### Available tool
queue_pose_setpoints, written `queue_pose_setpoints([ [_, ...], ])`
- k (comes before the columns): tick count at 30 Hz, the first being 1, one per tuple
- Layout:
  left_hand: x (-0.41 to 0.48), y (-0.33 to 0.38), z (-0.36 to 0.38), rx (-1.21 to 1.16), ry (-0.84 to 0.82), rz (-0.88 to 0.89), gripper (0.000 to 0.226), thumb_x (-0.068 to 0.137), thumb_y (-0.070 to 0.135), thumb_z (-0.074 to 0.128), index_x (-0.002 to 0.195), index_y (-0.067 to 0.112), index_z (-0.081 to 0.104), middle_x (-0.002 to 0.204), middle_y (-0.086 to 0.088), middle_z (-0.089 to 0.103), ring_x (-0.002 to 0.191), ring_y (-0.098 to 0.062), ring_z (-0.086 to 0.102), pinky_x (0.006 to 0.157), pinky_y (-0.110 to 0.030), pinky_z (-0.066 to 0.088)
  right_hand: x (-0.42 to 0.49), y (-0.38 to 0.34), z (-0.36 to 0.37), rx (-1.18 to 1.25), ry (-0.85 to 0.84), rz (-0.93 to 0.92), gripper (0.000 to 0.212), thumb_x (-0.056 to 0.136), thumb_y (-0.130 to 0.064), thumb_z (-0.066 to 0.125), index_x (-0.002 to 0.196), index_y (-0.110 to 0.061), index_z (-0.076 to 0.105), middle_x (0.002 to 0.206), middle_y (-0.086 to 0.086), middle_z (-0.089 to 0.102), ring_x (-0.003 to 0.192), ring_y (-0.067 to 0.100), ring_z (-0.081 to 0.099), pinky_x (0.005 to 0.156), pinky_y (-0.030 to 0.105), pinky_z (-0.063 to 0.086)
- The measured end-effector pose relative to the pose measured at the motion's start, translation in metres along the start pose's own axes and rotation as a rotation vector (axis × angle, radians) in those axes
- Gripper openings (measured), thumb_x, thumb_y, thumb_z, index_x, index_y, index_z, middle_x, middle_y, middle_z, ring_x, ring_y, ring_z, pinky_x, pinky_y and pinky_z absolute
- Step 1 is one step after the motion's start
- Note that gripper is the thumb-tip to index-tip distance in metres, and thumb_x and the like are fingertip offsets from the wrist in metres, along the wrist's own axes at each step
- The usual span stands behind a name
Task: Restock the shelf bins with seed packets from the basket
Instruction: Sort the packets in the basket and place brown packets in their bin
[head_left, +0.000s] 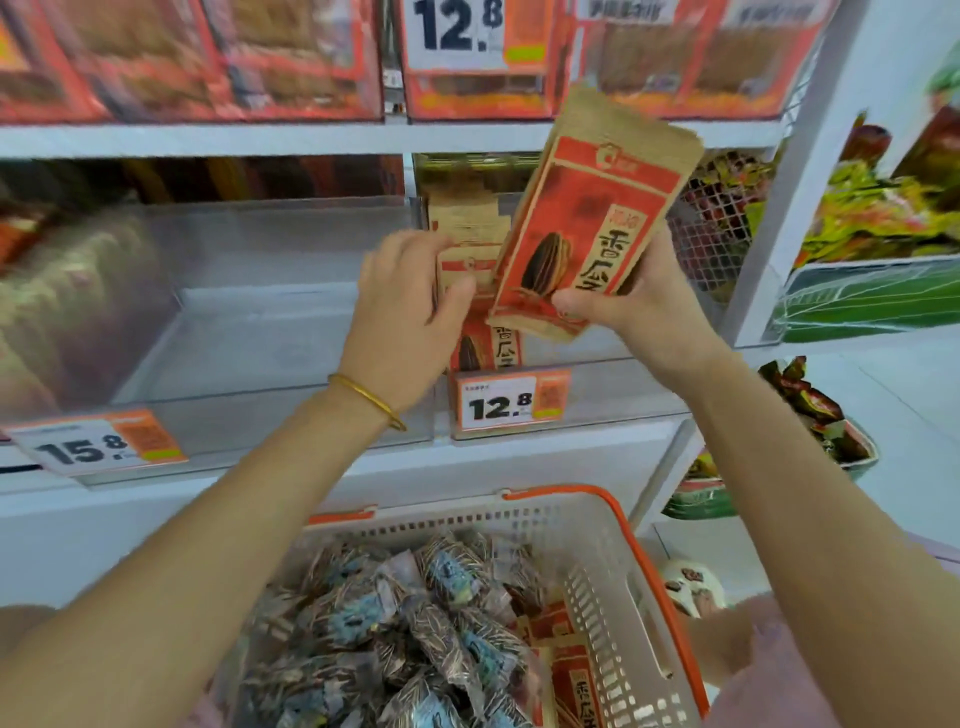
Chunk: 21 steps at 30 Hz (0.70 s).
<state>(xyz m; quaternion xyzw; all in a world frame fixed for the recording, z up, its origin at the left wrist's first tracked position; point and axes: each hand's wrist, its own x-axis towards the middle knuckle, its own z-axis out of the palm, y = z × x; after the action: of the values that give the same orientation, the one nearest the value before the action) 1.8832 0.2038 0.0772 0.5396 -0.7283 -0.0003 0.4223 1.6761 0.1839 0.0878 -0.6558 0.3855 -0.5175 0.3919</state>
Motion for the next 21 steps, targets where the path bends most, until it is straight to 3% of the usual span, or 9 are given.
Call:
queue_pose_setpoints([
  [2,0.000,-0.012,0.004,0.025,-0.036,-0.048,0.053,0.087,0.037,0.036,0.128,0.004,0.049,0.127,-0.014,0.049,0.122,-0.026,0.040,0.101,-0.022,0.022,0.017,0.007,0.003,-0.081,-0.074,0.015,0.069,0.073,-0.001,0.077,0.124,-0.022,0.035,0.117,0.003,0.059,0.111,0.018,0.060,0.094,0.043,0.050],
  [4,-0.003,-0.018,0.009,0.017,-0.070,-0.071,0.042,0.091,0.020,0.045,0.129,0.002,0.047,0.128,-0.016,0.048,0.122,-0.029,0.040,0.106,-0.033,0.030,0.029,0.018,0.010,-0.146,-0.206,0.120,0.077,0.068,-0.011,0.081,0.130,-0.017,0.035,0.120,0.007,0.060,0.111,0.021,0.060,0.094,0.048,0.050],
  [6,-0.004,-0.019,0.012,-0.032,-0.079,-0.099,0.039,0.091,0.010,0.049,0.129,0.003,0.047,0.125,-0.016,0.048,0.118,-0.028,0.043,0.099,-0.044,0.042,0.036,0.031,0.016,-0.146,-0.358,0.257,0.084,0.063,-0.017,0.082,0.134,-0.015,0.036,0.118,0.008,0.064,0.108,0.023,0.063,0.090,0.051,0.052],
  [9,-0.004,-0.016,0.017,-0.040,-0.070,-0.127,0.036,0.089,0.011,0.052,0.125,0.007,0.049,0.118,-0.012,0.048,0.111,-0.024,0.047,0.091,-0.045,0.048,0.044,0.037,0.022,-0.183,-0.491,0.449,0.076,0.065,-0.014,0.083,0.130,-0.016,0.043,0.115,0.006,0.066,0.105,0.022,0.064,0.089,0.050,0.052],
  [14,0.000,-0.016,0.020,-0.041,-0.065,-0.165,0.044,0.086,0.016,0.059,0.128,0.013,0.044,0.121,-0.010,0.045,0.113,-0.022,0.047,0.093,-0.039,0.049,0.046,0.032,0.028,-0.215,-0.495,0.547,0.072,0.070,-0.003,0.078,0.130,-0.018,0.042,0.116,0.004,0.065,0.101,0.018,0.063,0.070,0.030,0.053],
  [18,-0.001,-0.017,0.020,-0.047,-0.070,-0.169,0.056,0.083,0.011,0.062,0.133,0.014,0.039,0.123,-0.009,0.044,0.115,-0.022,0.047,0.092,-0.037,0.049,0.040,0.038,0.033,-0.207,-0.355,0.393,0.070,0.064,0.005,0.080,0.123,-0.014,0.048,0.102,0.001,0.067,0.096,0.017,0.064,0.088,0.040,0.052],
  [21,-0.001,-0.017,0.020,-0.070,-0.059,-0.164,0.066,0.079,0.010,0.065,0.137,0.017,0.033,0.125,-0.008,0.042,0.117,-0.023,0.047,0.093,-0.042,0.050,0.043,0.045,0.037,-0.268,-0.309,0.315,0.070,0.062,0.004,0.082,0.122,-0.011,0.050,0.107,0.004,0.067,0.103,0.020,0.063,0.096,0.043,0.048],
])
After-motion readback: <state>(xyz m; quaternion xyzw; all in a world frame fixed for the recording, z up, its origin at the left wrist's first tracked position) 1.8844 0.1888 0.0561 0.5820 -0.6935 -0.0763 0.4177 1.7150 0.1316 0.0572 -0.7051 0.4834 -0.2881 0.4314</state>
